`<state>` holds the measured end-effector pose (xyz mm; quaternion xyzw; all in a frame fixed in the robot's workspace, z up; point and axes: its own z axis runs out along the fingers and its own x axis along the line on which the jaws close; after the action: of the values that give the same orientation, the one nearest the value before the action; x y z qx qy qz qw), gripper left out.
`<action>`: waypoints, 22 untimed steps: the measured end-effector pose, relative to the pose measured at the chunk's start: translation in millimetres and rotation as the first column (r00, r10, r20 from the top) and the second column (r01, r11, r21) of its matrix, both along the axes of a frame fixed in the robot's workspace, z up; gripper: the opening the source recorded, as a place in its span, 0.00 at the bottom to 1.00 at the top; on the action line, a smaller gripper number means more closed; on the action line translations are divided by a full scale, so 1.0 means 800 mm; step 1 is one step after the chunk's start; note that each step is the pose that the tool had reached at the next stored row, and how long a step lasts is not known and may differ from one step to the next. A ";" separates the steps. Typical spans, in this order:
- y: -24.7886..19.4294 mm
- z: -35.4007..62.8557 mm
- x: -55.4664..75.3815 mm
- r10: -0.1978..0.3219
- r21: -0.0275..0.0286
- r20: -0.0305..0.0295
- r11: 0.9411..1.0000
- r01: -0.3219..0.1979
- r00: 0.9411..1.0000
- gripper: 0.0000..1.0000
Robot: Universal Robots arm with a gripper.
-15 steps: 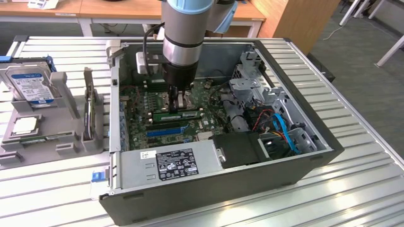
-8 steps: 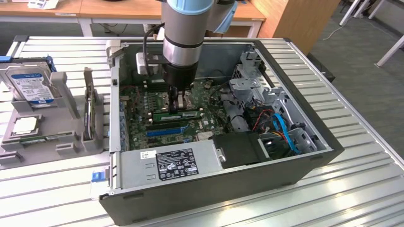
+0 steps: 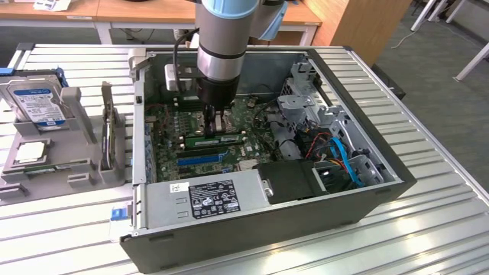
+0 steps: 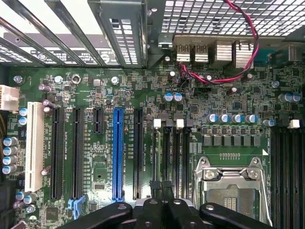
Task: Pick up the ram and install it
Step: 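Press down the ram until it locks into place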
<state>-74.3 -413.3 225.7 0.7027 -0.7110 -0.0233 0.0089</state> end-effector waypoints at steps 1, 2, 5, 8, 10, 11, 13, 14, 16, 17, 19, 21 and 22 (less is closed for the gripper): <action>0.0000 0.000 0.000 0.000 0.000 0.000 1.000 0.000 1.000 0.10; 0.0000 0.000 0.000 0.000 0.000 0.000 1.000 0.000 1.000 0.10; 0.0000 0.000 0.000 0.000 0.000 0.000 1.000 0.000 1.000 0.10; 0.0000 -0.001 0.000 0.000 0.000 0.000 1.000 0.000 1.000 0.10; 0.0000 -0.001 0.000 0.000 0.000 0.000 1.000 0.000 1.000 0.10; 0.0000 -0.002 0.000 0.000 0.000 0.000 1.000 0.000 1.000 0.10; 0.0000 -0.002 0.000 0.000 0.000 0.000 1.000 0.000 1.000 0.10; 0.0000 -0.002 0.000 0.000 0.000 0.000 1.000 0.000 1.000 0.10; 0.0000 -0.002 0.000 0.000 0.000 0.000 1.000 0.000 1.000 0.10; 0.0000 -0.002 0.000 0.000 0.000 0.000 1.000 0.000 1.000 0.10; 0.0000 -0.002 0.000 0.000 0.000 0.000 1.000 0.000 1.000 0.10; -0.0001 -0.003 0.000 0.000 0.000 0.000 1.000 0.000 1.000 0.10; -0.0001 -0.003 0.000 0.000 0.000 0.000 1.000 0.000 1.000 0.10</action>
<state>-74.4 -413.4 223.3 0.7027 -0.7110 -0.0233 0.0090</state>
